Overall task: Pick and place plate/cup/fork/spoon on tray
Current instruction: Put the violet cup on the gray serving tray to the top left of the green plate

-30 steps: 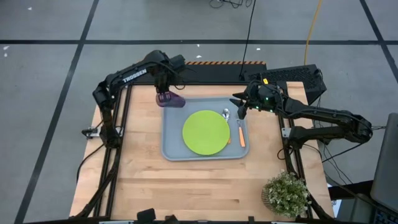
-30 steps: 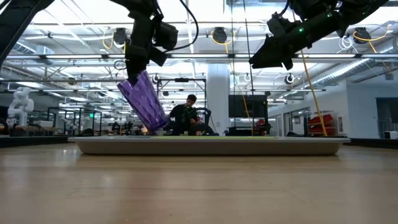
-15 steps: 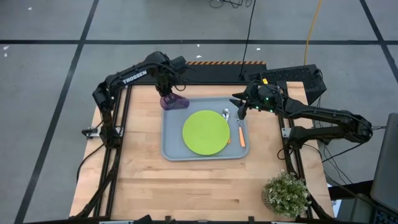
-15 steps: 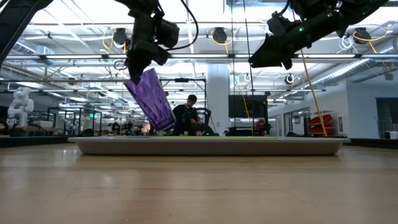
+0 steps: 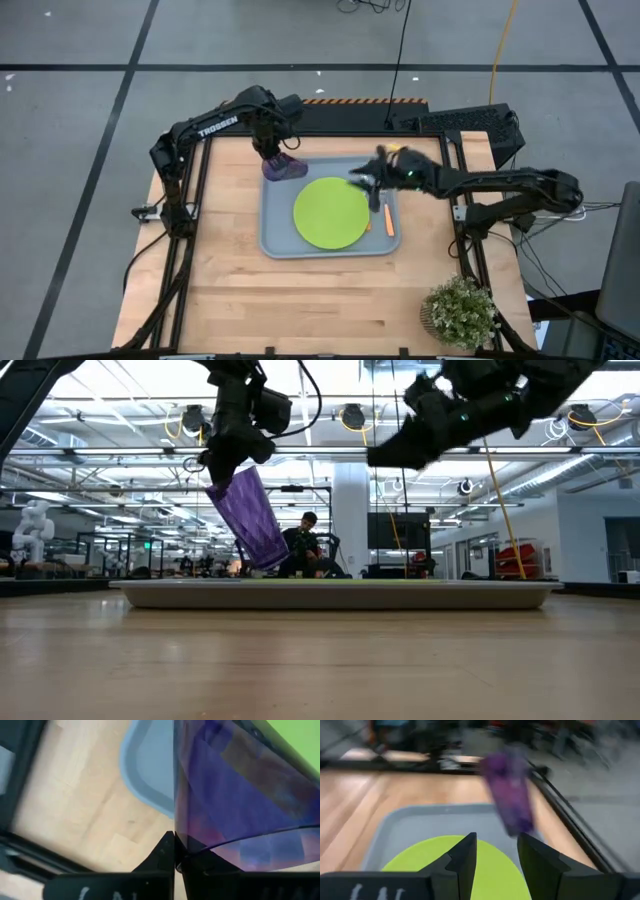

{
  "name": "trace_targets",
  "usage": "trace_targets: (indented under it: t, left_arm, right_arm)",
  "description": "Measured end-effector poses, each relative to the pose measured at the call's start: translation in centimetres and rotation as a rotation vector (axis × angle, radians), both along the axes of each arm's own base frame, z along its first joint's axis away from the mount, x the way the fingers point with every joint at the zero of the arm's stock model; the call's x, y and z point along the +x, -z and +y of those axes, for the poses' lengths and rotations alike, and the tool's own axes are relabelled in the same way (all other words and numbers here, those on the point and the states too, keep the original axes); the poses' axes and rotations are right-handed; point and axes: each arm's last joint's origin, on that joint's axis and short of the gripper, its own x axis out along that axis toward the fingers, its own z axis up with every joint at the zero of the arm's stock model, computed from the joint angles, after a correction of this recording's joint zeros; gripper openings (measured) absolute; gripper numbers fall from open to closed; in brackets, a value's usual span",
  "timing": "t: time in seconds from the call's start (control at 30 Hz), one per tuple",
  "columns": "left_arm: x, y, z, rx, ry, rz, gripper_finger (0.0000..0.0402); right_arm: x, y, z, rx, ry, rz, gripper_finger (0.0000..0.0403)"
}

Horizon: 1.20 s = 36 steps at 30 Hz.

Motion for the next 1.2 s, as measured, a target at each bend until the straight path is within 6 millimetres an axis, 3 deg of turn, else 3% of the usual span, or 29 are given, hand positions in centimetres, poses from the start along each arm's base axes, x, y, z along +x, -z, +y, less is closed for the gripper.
trace_targets:
  t: [0.23, 0.5, 0.6, 0.83, 1.2]
  left_arm:
    - [-1.0, 0.0, 1.4, -0.122, -0.176, -0.07, 0.0011]
    - [-2.1, 0.0, 3.0, -0.071, -0.259, -0.039, 0.001]
    - [-2.3, 0.5, 3.0, -0.049, -0.249, 0.001, 0.001]
    - [-2.7, 3.6, 1.9, -0.198, -0.2, 0.062, 0.001]
    - [-3.2, 3.2, 2.0, -0.114, -0.197, 0.093, 0.001]
  right_arm:
    - [5.2, -1.1, 5.2, -0.287, -0.155, 0.068, 0.0134]
    - [9.7, -3.2, 7.8, -0.305, -0.168, 0.073, 0.0134]
    - [9.8, -2.9, 8.2, -0.31, -0.187, 0.122, 0.0134]
    - [8.5, -2.6, 7.2, -0.351, -0.073, 0.275, 0.0134]
    - [6.6, -4.2, 5.9, -0.329, -0.031, 0.307, 0.0134]
